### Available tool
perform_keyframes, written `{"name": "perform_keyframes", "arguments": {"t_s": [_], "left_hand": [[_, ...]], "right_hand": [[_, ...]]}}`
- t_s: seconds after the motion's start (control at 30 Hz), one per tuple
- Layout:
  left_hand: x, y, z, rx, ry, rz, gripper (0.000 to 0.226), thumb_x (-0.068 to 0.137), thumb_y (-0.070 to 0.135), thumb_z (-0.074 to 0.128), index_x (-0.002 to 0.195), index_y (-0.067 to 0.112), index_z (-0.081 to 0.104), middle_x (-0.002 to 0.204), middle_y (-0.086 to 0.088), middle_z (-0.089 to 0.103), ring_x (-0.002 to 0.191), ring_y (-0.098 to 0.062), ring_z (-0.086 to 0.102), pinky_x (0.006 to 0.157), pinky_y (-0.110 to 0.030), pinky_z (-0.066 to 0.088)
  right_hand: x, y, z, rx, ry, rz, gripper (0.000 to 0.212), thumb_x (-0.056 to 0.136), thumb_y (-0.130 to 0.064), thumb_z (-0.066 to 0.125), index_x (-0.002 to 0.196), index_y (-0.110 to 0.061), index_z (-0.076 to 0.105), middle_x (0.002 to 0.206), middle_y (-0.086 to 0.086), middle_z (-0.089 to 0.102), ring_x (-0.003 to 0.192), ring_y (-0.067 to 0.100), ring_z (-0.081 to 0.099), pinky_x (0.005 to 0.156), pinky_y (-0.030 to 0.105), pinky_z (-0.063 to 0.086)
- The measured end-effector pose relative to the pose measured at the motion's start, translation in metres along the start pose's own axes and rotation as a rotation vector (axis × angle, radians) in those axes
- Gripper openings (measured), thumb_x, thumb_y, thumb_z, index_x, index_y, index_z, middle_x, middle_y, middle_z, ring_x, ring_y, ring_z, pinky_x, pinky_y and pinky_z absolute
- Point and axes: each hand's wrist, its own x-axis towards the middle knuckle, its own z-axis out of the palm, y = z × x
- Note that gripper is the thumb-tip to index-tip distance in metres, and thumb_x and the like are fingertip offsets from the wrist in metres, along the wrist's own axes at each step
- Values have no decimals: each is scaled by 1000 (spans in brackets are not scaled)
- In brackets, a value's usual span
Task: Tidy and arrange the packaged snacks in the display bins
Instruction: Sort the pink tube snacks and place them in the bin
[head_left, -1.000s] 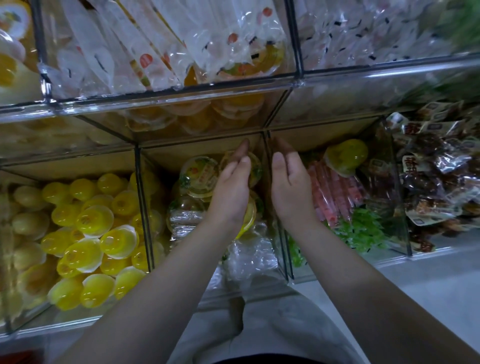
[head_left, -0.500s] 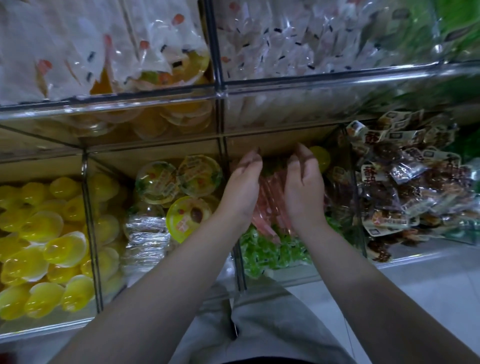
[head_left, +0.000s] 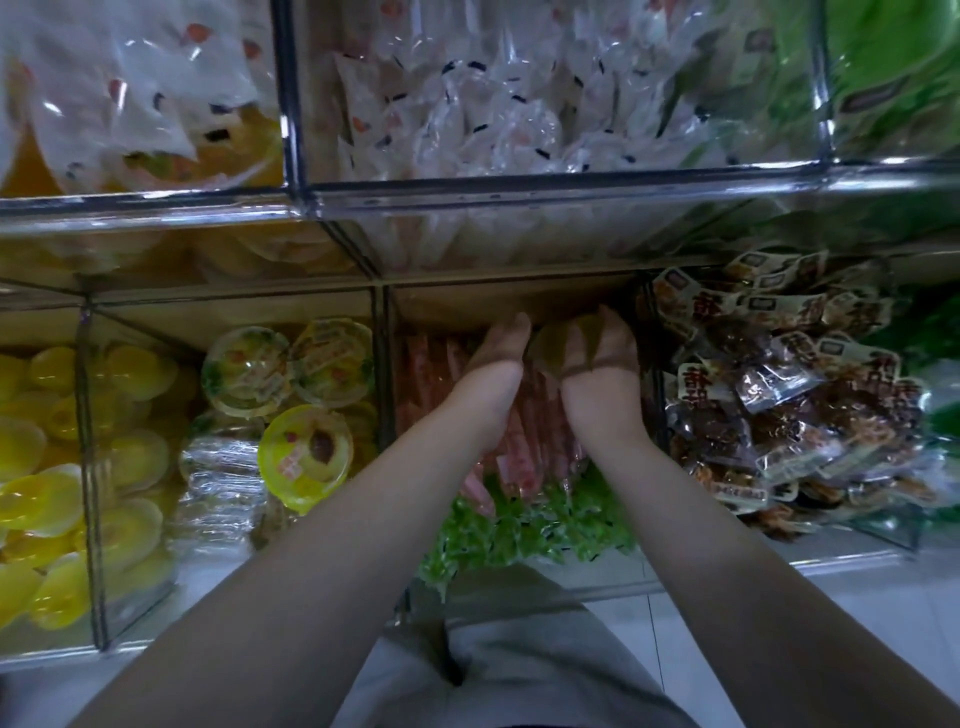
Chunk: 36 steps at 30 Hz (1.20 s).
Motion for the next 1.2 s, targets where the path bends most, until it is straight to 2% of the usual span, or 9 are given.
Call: {"name": "perform_keyframes", "arguments": {"t_s": [0.13,0.27,0.47,0.63,0.73,0.8,0.9,1.07,1.2], "left_hand": [[3,-14,7,-134,-80,-20,30,102,38,43,114,17,61,118,-9,66,95,-21,63,91,-32,51],[4,-16,8,-166,-99,-42,37,103,36,43,127,12,58,118,-6,64,113,-24,60,98,-34,47],[8,-22,2,-142,-106,-23,26,102,29,43,89,18,63,75,0,65,74,-15,60,72,-31,51],[0,-32,0,-224,-190,-8,23,103,22,42,113,15,61,92,-2,66,82,-16,61,77,-31,50],[-2,-35,-5,-168,-179,27,32,103,20,42,133,16,52,104,-5,67,83,-17,63,71,-32,54],[-5,-37,-11,-160,-195,53,38,102,20,45,140,20,47,123,-9,63,98,-23,65,76,-36,56],[-13,-31,-26,-137,-182,151,32,100,21,49,131,31,51,131,-6,60,115,-27,60,91,-43,53],[-29,-9,-56,-215,-90,307,28,98,9,48,102,29,68,112,-6,71,105,-27,67,96,-45,52],[-48,7,-87,-267,-27,351,35,96,-1,44,109,19,69,102,-7,74,101,-28,69,89,-40,55]], "right_hand": [[8,3,-2,-17,-50,7,55,98,-27,51,147,-9,34,152,12,34,140,25,31,112,26,20],[11,10,-2,-176,-104,-66,61,89,-20,59,146,-11,37,150,11,37,138,29,33,112,29,24],[25,-7,-2,-491,-322,-7,78,84,-32,68,150,-19,27,149,12,23,134,36,23,109,36,29],[30,-1,-8,-310,-428,127,71,85,-46,62,145,-26,29,141,14,35,129,37,40,100,36,38],[24,3,-18,-265,-411,97,82,73,-38,78,141,-22,37,136,9,47,123,29,50,87,23,37],[14,6,-23,-200,-382,53,86,66,-30,84,140,-19,40,132,8,52,119,25,54,85,22,40],[-6,1,-22,-70,-300,-59,91,63,-32,87,140,-18,41,130,7,52,118,22,54,92,26,45],[-39,-31,-12,86,-175,-223,105,52,-43,90,139,-14,41,130,5,52,121,20,51,102,36,45],[-60,-53,1,132,-115,-316,80,59,-35,89,124,-26,45,120,-5,48,120,17,47,99,23,39]]}}
